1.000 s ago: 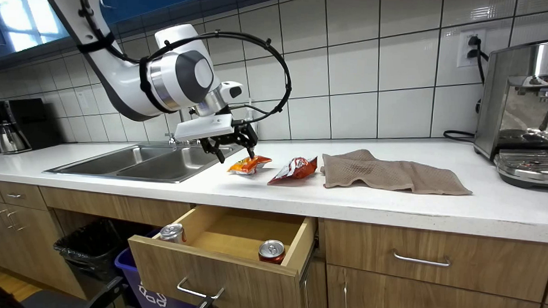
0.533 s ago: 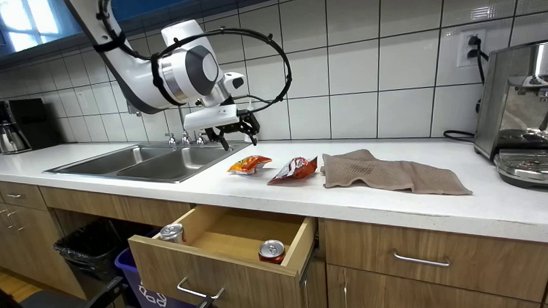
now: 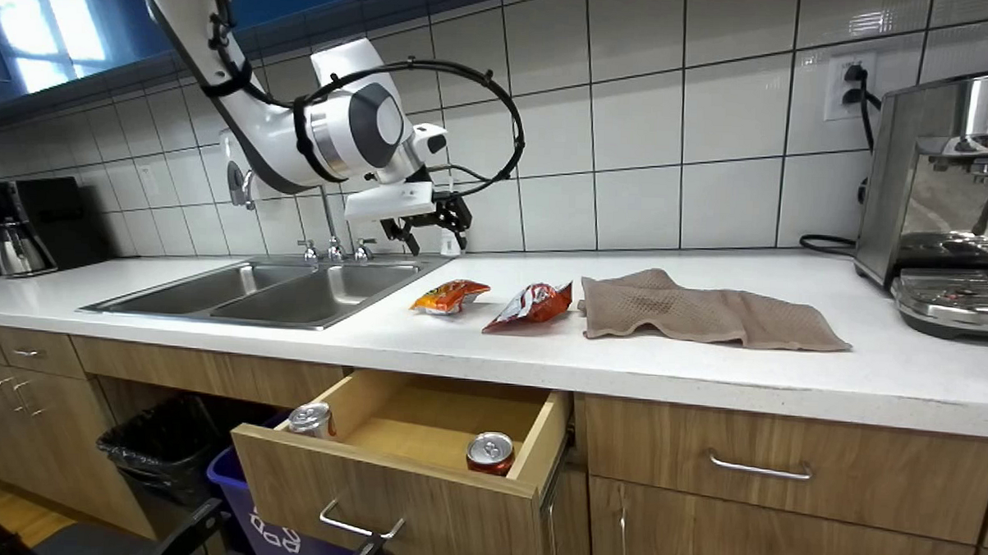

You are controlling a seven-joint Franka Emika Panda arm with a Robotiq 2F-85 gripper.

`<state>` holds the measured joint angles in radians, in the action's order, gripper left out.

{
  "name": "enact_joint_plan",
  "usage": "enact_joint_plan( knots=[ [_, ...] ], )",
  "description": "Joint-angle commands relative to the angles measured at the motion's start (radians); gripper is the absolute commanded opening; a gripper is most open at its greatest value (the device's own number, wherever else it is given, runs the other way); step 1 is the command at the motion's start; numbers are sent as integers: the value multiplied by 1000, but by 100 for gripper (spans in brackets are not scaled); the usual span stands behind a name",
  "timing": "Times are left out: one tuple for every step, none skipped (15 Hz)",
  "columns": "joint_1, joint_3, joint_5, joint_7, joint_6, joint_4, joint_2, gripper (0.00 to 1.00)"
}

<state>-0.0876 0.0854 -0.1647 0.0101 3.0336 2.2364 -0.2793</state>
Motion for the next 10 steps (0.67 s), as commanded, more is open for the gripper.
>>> enact_joint_plan(
  knots=[
    [44,-42,45,-35,-52,-122,-82,100],
    [48,-45,51,-35,-64,-145,-99,100],
    [55,-49,57,-38,-73,-175,-125,100],
    [59,-51,61,-38,-86,-202,-146,100],
    [64,-54,65,-39,-98,-231,-170,100],
    [67,-57,68,-39,-109,-259,-192,100],
    [70,-60,70,-41,-125,-289,-216,100],
    [75,-65,72,-47,-133,-315,-237,100],
    [76,-65,72,-47,-139,-338,-256,100],
    [77,-67,71,-47,-146,-362,-276,100]
  ],
)
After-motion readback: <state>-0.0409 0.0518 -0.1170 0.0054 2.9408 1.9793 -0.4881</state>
